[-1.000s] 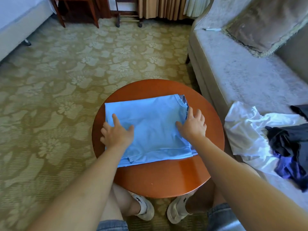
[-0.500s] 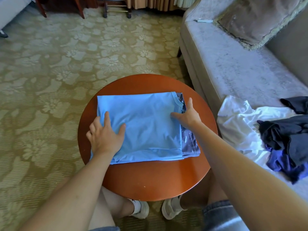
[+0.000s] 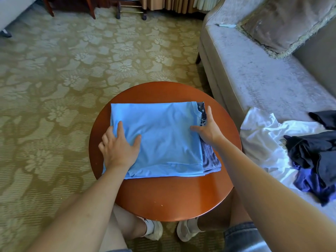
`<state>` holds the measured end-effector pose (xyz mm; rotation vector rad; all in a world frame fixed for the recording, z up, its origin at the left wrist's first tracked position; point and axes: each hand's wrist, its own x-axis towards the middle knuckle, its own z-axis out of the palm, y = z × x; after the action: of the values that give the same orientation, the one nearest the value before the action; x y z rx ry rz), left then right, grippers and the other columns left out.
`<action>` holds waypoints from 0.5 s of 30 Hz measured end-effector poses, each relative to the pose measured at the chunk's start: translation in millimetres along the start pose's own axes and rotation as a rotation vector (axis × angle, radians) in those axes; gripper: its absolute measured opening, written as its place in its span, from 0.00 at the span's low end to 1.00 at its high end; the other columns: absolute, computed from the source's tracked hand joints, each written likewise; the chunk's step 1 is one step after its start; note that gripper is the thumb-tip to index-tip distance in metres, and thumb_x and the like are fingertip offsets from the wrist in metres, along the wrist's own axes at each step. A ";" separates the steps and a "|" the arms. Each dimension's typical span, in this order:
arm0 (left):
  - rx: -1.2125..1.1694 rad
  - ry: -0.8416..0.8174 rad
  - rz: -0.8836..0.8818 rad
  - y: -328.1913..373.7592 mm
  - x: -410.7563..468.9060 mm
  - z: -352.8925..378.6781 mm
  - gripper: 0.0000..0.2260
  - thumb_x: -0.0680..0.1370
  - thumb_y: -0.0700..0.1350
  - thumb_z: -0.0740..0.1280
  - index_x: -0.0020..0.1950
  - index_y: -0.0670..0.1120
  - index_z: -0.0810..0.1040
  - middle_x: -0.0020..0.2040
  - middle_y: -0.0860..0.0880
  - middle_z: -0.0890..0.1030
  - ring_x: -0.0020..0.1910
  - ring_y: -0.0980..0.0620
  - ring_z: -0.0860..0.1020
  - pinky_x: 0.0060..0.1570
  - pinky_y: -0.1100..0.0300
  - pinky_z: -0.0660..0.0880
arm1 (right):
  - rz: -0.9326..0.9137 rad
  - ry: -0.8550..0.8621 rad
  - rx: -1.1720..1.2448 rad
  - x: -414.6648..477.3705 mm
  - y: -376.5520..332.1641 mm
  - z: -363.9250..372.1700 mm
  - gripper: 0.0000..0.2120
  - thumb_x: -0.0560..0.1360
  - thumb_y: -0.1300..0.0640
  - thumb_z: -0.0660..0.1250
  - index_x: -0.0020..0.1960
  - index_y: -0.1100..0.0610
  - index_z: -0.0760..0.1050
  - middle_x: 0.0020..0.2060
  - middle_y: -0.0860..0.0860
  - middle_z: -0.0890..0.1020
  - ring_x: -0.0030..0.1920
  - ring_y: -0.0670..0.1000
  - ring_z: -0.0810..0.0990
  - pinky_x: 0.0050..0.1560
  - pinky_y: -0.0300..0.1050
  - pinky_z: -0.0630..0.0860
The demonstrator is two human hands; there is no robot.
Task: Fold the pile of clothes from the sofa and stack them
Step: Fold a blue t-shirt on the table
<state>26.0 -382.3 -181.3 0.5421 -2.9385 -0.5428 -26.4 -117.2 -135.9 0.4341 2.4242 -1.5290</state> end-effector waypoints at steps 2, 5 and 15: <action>-0.022 0.013 -0.017 -0.8 0.2 0.3 0.34 0.77 0.65 0.59 0.78 0.50 0.56 0.74 0.43 0.60 0.71 0.42 0.60 0.68 0.46 0.58 | -0.022 0.023 -0.025 -5.4 7.8 -1.1 0.45 0.77 0.61 0.68 0.79 0.43 0.40 0.73 0.48 0.65 0.53 0.51 0.73 0.47 0.42 0.76; -0.056 0.062 -0.068 -1.2 0.0 -0.2 0.32 0.78 0.61 0.61 0.77 0.49 0.57 0.72 0.42 0.62 0.68 0.40 0.63 0.65 0.45 0.60 | -0.061 0.054 -0.069 -16.2 17.4 -1.9 0.39 0.79 0.62 0.63 0.79 0.42 0.42 0.71 0.45 0.66 0.55 0.49 0.72 0.43 0.35 0.72; -0.153 0.086 -0.152 -3.6 -3.0 -1.8 0.32 0.79 0.56 0.62 0.79 0.47 0.54 0.68 0.41 0.68 0.66 0.40 0.66 0.65 0.45 0.60 | -0.146 0.110 -0.268 -28.4 40.6 0.3 0.28 0.81 0.61 0.56 0.76 0.40 0.58 0.51 0.47 0.76 0.42 0.51 0.75 0.42 0.43 0.72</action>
<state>30.3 -385.0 -181.0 0.7541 -2.7605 -0.7338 15.1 -104.3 -159.7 0.3005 2.7510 -1.2342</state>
